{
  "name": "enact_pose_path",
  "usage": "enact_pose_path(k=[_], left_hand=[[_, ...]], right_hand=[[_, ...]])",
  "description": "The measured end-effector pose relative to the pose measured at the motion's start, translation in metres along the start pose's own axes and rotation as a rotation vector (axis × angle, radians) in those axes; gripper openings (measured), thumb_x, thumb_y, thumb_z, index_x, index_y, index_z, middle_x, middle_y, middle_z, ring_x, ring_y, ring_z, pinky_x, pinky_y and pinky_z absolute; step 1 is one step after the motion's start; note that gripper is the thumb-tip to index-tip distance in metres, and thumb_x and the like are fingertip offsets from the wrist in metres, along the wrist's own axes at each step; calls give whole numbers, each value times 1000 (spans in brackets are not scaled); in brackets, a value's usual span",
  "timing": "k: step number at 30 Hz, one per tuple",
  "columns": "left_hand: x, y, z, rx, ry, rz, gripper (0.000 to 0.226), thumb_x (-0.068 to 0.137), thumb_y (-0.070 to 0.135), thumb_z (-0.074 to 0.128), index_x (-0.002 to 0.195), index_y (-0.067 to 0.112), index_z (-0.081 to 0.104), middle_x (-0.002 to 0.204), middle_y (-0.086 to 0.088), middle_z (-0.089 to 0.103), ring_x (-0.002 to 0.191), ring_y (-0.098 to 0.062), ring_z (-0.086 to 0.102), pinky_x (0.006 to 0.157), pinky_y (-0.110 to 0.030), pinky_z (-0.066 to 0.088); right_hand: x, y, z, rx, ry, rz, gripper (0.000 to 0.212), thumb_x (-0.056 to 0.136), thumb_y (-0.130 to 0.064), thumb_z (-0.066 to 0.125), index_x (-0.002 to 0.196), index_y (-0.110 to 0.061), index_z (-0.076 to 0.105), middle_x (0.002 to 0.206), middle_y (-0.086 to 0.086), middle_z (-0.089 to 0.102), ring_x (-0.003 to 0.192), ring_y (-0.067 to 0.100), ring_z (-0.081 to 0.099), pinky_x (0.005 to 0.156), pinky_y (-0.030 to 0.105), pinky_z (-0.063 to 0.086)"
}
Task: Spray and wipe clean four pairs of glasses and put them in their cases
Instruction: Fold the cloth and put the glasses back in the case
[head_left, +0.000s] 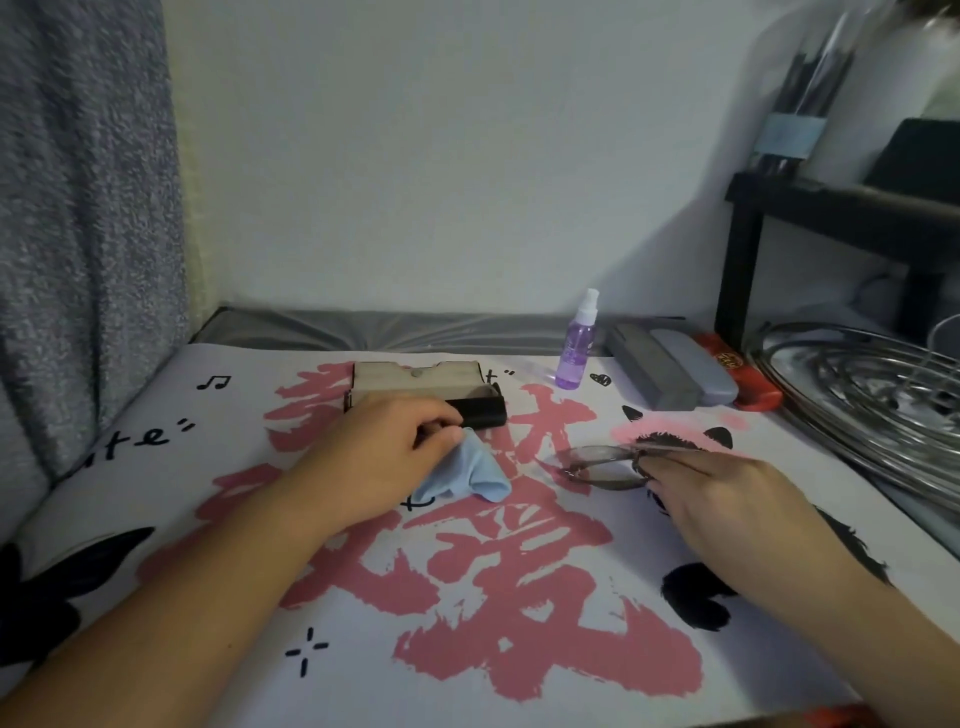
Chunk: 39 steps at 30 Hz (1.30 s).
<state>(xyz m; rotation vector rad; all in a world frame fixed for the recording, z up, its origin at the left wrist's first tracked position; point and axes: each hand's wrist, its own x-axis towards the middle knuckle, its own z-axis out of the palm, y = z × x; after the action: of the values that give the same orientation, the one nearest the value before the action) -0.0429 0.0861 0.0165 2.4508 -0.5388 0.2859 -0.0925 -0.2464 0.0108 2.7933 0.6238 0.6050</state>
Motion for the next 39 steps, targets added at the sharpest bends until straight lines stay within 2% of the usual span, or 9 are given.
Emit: enact_pose_path(k=[3, 6, 12, 17, 21, 25, 30, 34, 39], left_hand=[[0, 1, 1, 11, -26, -108, 20, 100, 41, 55, 107, 33, 73, 89, 18, 70, 79, 0, 65, 75, -31, 59], [2, 1, 1, -92, -79, -234, 17, 100, 40, 58, 105, 32, 72, 94, 17, 70, 84, 0, 64, 72, -19, 51], [3, 1, -3, -326, -89, -291, 10, 95, 30, 68, 88, 29, 74, 78, 12, 72, 55, 3, 60, 58, -15, 44], [6, 0, -16, -618, -46, -307, 10, 91, 17, 72, 85, 23, 77, 65, 4, 68, 57, -7, 56, 56, -18, 46], [7, -1, -23, -686, -5, -292, 12, 90, 11, 73, 84, 20, 77, 73, 3, 72, 64, -6, 60, 62, -19, 48], [5, 0, -25, -752, -3, -258, 17, 89, 9, 72, 81, 23, 78, 82, 0, 75, 75, -9, 66, 74, -27, 50], [4, -4, -27, -832, 6, -278, 17, 90, 7, 70, 85, 20, 79, 91, -5, 76, 84, -15, 69, 82, -34, 51], [4, 0, -33, -881, 27, -323, 21, 95, 5, 63, 101, 21, 76, 83, -7, 72, 73, -16, 68, 68, -28, 53], [3, -4, -35, -880, -142, -378, 30, 100, 7, 47, 107, 16, 75, 62, -7, 37, 49, -15, 28, 50, -27, 35]], right_hand=[[9, -12, -15, 173, 119, 65, 11, 83, -5, 70, 83, -16, 73, 70, -3, 66, 54, 16, 56, 47, 28, 48], [41, -36, -24, 524, 146, 82, 18, 95, -25, 60, 100, -24, 78, 92, -14, 73, 79, 1, 66, 75, 17, 52], [112, -67, -18, 774, -134, -45, 30, 95, -20, 67, 123, -31, 69, 112, -19, 63, 93, -2, 60, 85, 17, 49], [128, -71, -21, 986, -95, 13, 21, 90, -9, 71, 84, -29, 73, 74, -20, 70, 68, -2, 65, 65, 14, 48], [125, -65, -33, 1079, -42, -4, 16, 91, -11, 71, 91, -28, 73, 85, -10, 72, 75, 12, 69, 72, 33, 57], [124, -73, -40, 1176, -217, -87, 22, 89, -14, 75, 108, -22, 69, 95, -10, 72, 90, 8, 69, 82, 27, 57], [118, -75, -36, 1088, -49, 27, 10, 89, -12, 74, 91, -21, 71, 84, -7, 73, 82, 6, 68, 74, 17, 51], [110, -63, -55, 1133, 21, 80, 15, 93, -10, 67, 84, -21, 71, 87, -7, 73, 79, 4, 68, 72, 17, 53], [110, -57, -79, 1315, 165, 88, 22, 85, -5, 61, 68, -18, 66, 87, -2, 74, 87, 15, 67, 77, 24, 49]])
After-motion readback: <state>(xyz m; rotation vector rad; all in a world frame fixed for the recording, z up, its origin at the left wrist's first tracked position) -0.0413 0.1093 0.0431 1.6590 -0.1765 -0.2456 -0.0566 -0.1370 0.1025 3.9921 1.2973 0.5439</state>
